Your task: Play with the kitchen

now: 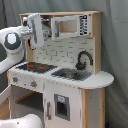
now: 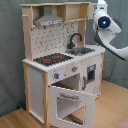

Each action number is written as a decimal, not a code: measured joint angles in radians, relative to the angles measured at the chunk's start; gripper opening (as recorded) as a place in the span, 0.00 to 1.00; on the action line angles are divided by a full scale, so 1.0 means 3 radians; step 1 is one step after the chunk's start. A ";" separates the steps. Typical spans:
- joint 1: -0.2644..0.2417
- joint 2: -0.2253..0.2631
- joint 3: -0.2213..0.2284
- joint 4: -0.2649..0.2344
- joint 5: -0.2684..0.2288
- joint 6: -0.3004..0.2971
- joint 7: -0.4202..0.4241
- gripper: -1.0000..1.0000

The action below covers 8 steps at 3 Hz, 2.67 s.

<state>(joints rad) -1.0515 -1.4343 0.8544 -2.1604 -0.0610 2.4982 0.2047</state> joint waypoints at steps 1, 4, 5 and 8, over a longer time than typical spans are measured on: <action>0.0115 0.0010 0.0107 0.0278 0.0035 0.0016 0.0091 1.00; 0.0842 -0.0235 0.0511 0.0564 -0.0238 -0.0072 0.0087 1.00; 0.1062 -0.0235 0.0629 0.0548 -0.0467 -0.0119 0.0086 1.00; 0.1769 -0.0235 0.1094 0.0006 -0.1081 -0.0181 0.0086 1.00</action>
<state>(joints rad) -0.5207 -1.5048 1.1825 -2.1586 -0.3852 2.4439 0.2305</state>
